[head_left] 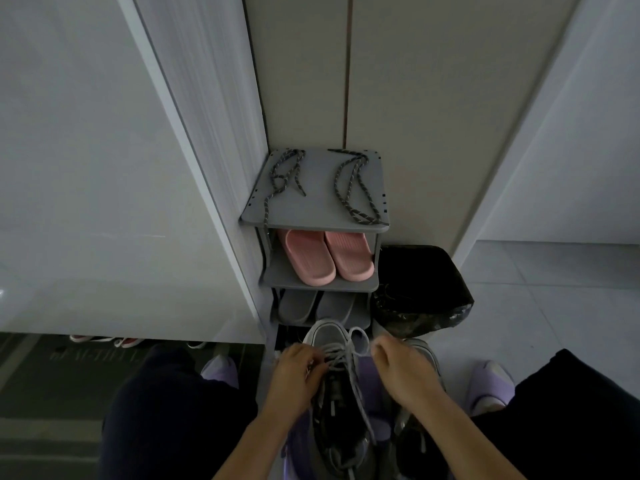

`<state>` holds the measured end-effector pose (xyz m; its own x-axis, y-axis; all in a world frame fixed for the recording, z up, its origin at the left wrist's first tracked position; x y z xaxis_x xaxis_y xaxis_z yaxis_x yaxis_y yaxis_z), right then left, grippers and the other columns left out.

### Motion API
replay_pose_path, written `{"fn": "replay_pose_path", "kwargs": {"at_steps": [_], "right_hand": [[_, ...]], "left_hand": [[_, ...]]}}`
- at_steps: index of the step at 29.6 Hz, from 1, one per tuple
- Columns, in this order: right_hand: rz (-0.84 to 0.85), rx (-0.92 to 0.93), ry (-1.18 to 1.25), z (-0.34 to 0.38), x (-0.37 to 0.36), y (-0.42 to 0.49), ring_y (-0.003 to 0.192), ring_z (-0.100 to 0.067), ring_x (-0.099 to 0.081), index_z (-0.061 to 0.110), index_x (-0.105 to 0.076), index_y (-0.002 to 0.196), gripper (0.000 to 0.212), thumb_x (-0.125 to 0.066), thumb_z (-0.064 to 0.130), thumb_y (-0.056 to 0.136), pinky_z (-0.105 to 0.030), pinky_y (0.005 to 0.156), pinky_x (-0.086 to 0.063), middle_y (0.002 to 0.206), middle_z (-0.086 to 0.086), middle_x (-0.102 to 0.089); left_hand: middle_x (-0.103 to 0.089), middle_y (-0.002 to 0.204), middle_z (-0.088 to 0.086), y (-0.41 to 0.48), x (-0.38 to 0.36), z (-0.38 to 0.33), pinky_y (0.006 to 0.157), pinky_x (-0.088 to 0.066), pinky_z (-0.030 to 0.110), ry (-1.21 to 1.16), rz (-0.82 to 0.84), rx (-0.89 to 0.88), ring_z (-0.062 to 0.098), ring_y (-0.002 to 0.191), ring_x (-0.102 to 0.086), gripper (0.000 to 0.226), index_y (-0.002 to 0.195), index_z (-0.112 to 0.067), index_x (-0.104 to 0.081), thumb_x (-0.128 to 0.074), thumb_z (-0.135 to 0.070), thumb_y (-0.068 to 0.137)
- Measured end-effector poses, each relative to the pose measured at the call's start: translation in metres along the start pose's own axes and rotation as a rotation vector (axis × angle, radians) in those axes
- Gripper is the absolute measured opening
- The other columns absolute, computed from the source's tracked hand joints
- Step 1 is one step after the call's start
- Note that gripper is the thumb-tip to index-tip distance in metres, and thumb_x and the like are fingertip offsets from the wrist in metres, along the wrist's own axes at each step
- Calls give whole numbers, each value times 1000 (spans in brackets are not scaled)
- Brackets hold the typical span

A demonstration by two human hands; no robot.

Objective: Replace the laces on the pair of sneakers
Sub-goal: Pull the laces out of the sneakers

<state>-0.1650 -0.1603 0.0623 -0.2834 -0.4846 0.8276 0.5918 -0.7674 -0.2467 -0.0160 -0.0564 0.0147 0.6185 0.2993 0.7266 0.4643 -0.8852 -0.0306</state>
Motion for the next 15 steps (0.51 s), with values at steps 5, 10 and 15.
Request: {"fn": "replay_pose_path", "kwargs": {"at_steps": [5, 10, 15], "right_hand": [[137, 279, -127, 12, -28, 30, 127, -19, -41, 21, -51, 127, 49, -23, 37, 91, -30, 106, -30, 136, 1, -48], [110, 163, -142, 3, -26, 36, 102, -29, -55, 10, -57, 96, 41, -27, 39, 97, -31, 82, -39, 101, -11, -63], [296, 32, 149, -12, -32, 29, 79, -23, -57, 16, -48, 75, 30, -41, 36, 97, -29, 65, -33, 76, -5, -51]], "left_hand": [[-55, 75, -6, -4, 8, -11, 60, -34, 14, 11, -33, 20, 5, 71, -56, 9, 78, -17, -57, -60, -21, 85], [-55, 61, -10, -11, 5, -9, 57, -41, 14, -250, -40, 165, 2, 56, -53, 20, 74, -25, -52, -57, -12, 88], [-55, 76, -11, 1, -1, 1, 63, -41, 8, -272, 0, 238, 3, 71, -53, 13, 79, -21, -54, -59, -12, 86]]}}
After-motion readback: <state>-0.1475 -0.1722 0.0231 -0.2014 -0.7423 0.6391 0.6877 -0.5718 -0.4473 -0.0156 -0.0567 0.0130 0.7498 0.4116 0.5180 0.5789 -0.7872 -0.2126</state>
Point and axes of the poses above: each hand's wrist, its own y-axis towards the middle knuckle, its own x-axis out of the back of the hand, z = x × y, the point moved 2 cm from there along y, towards the middle knuckle
